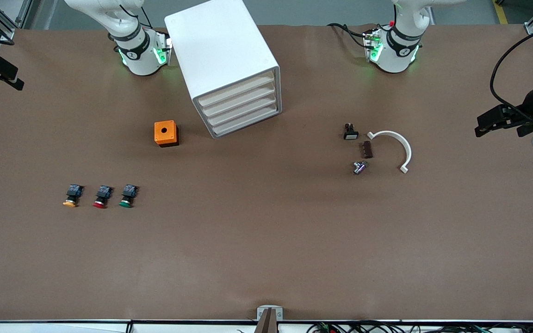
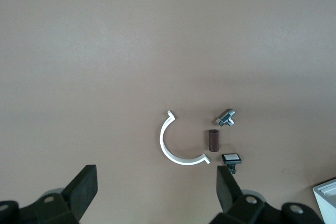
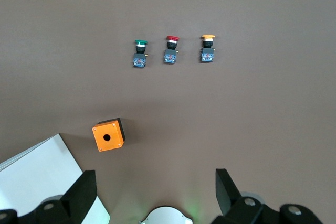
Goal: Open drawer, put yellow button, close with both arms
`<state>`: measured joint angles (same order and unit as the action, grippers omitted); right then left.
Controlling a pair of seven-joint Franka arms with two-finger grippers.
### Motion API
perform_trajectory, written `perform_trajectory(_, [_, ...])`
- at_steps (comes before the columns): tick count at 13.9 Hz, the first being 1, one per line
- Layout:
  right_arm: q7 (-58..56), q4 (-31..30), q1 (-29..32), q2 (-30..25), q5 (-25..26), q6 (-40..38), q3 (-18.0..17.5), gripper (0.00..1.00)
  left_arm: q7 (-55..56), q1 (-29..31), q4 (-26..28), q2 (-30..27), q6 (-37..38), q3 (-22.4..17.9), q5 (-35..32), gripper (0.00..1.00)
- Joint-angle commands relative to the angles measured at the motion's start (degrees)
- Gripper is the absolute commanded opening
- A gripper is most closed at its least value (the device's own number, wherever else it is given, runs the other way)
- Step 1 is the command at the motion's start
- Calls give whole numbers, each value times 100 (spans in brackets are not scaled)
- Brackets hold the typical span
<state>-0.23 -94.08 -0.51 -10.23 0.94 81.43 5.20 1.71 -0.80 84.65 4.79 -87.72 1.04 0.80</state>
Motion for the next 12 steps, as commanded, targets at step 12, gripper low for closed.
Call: perform_trajectory(12, [-57,13,25,-75,20,-49,-37,100,101,-131,-28,856,-158,46,-53,100])
